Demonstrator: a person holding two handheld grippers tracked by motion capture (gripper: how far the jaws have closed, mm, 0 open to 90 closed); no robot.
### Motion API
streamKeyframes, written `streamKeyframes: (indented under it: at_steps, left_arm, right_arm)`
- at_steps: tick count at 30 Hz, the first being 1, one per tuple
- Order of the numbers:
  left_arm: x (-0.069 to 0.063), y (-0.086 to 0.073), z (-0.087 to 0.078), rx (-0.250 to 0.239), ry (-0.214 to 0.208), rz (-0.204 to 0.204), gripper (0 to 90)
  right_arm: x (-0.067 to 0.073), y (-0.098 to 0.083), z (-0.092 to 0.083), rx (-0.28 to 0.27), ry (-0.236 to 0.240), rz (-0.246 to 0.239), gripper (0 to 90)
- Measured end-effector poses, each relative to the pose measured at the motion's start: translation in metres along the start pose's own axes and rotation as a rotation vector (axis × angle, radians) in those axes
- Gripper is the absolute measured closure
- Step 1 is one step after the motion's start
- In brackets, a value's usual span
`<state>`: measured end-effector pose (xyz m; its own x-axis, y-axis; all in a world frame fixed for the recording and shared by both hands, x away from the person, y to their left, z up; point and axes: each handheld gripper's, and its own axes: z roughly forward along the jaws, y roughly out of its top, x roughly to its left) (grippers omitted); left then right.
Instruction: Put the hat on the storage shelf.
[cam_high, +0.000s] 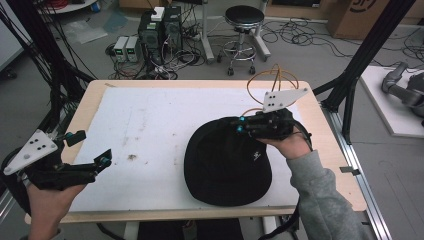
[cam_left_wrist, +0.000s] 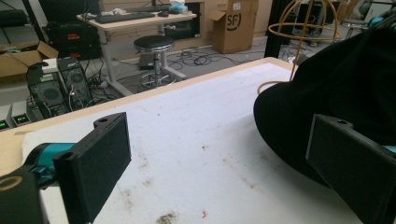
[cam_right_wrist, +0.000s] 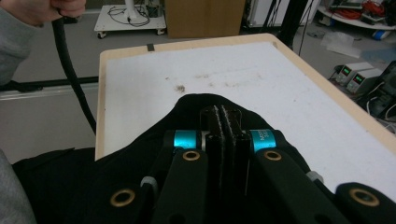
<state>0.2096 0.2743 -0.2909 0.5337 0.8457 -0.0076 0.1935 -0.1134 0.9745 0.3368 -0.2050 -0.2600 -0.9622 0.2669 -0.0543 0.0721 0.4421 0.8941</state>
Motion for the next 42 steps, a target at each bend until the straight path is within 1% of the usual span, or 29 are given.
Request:
streamKeyframes:
  at_steps: [1,2,3,4,5,6,8,9,10,11,13,14,15,16,17,18,20,21,22,24,28,31,32,33,35,36,37,40,42]
  left_arm:
    - [0.0,0.0,0.0,-0.002,-0.001,0.001,6.8]
    - [0.0,0.0,0.0,-0.002,-0.001,0.001,6.8]
    - [0.0,0.0,-0.001,-0.003,-0.001,-0.001,6.8]
    - [0.0,0.001,-0.002,-0.006,-0.001,0.001,6.8]
    - [0.0,0.001,-0.002,-0.006,-0.001,0.001,6.8]
    - [0.0,0.001,-0.002,-0.007,-0.003,0.001,6.8]
    - [0.0,0.001,-0.002,-0.01,-0.005,-0.002,6.8]
    - [0.0,0.001,-0.002,-0.01,-0.005,-0.002,6.8]
    - [0.0,0.001,-0.002,-0.01,-0.005,-0.002,6.8]
    - [0.0,0.001,-0.002,-0.011,-0.006,-0.002,6.8]
    - [0.0,0.001,-0.002,-0.012,-0.006,-0.004,6.8]
    - [0.001,0.001,-0.002,-0.011,-0.007,-0.004,6.8]
    - [0.001,0.001,-0.002,-0.011,-0.008,-0.004,6.8]
    - [0.001,0.001,-0.002,-0.01,-0.008,-0.004,6.8]
    - [0.001,0.0,-0.002,-0.01,-0.008,-0.004,6.8]
    - [0.001,0.0,-0.002,-0.009,-0.008,-0.006,6.8]
    - [0.002,0.0,-0.002,-0.008,-0.008,-0.008,6.8]
    - [0.002,0.0,-0.002,-0.006,-0.007,-0.007,6.8]
    - [0.002,0.0,-0.001,-0.005,-0.006,-0.009,6.8]
    - [0.002,-0.001,-0.001,-0.005,-0.005,-0.01,6.8]
    - [0.003,-0.001,-0.001,-0.001,-0.006,-0.01,6.8]
    - [0.003,-0.002,0.0,0.003,-0.006,-0.01,6.8]
    - [0.003,-0.002,0.001,0.005,-0.006,-0.013,6.8]
    - [0.003,-0.002,0.001,0.006,-0.006,-0.014,6.8]
    - [0.003,-0.002,0.001,0.004,-0.007,-0.01,6.8]
    - [0.002,-0.002,0.001,0.004,-0.007,-0.009,6.8]
    - [0.002,-0.002,0.002,0.005,-0.007,-0.009,6.8]
    - [0.004,-0.004,0.002,0.014,-0.006,-0.011,6.8]
    - [0.006,-0.005,0.002,0.017,-0.001,-0.019,6.8]
  right_arm:
    - [0.001,0.005,-0.003,0.0,-0.001,-0.006,89.3]
    - [0.001,0.005,-0.003,0.0,-0.001,-0.006,89.3]
    - [0.002,0.015,-0.008,0.002,0.002,-0.01,89.3]
    - [0.002,0.021,-0.01,-0.003,-0.005,-0.019,89.2]
    - [0.002,0.021,-0.01,-0.003,-0.005,-0.019,89.2]
    - [0.002,0.031,-0.015,-0.004,-0.003,-0.019,89.3]
    - [0.001,0.042,-0.02,-0.009,-0.016,-0.028,89.3]
    - [0.001,0.042,-0.02,-0.009,-0.016,-0.028,89.3]
    - [0.0,0.053,-0.025,-0.02,-0.025,-0.03,89.2]
    - [0.0,0.053,-0.025,-0.02,-0.025,-0.03,89.2]
    - [-0.004,0.065,-0.032,-0.025,-0.035,-0.033,89.3]
    - [-0.004,0.065,-0.032,-0.025,-0.035,-0.033,89.3]
    - [-0.005,0.074,-0.036,-0.022,-0.036,-0.033,89.3]
    - [-0.005,0.074,-0.036,-0.022,-0.036,-0.033,89.3]
    - [-0.007,0.083,-0.04,-0.021,-0.036,-0.035,89.3]
    - [-0.007,0.083,-0.04,-0.021,-0.036,-0.035,89.3]
    - [-0.009,0.092,-0.043,-0.02,-0.046,-0.046,89.3]
    - [-0.011,0.101,-0.047,-0.02,-0.067,-0.062,89.3]
    - [-0.012,0.106,-0.05,-0.016,-0.078,-0.059,89.3]
    - [-0.014,0.114,-0.054,-0.024,-0.098,-0.071,89.3]
    - [-0.018,0.127,-0.062,-0.042,-0.105,-0.079,89.3]
    - [-0.021,0.136,-0.069,-0.043,-0.128,-0.08,89.3]
    - [-0.021,0.136,-0.069,-0.043,-0.128,-0.08,89.3]
    - [-0.023,0.139,-0.072,-0.05,-0.14,-0.086,89.3]
    - [-0.027,0.145,-0.078,-0.058,-0.164,-0.074,89.3]
    - [-0.029,0.147,-0.08,-0.062,-0.174,-0.076,89.3]
    - [-0.033,0.15,-0.084,-0.066,-0.197,-0.068,89.3]
    - [-0.039,0.153,-0.09,-0.077,-0.218,-0.052,89.3]
    - [-0.046,0.155,-0.093,-0.089,-0.238,-0.06,89.3]
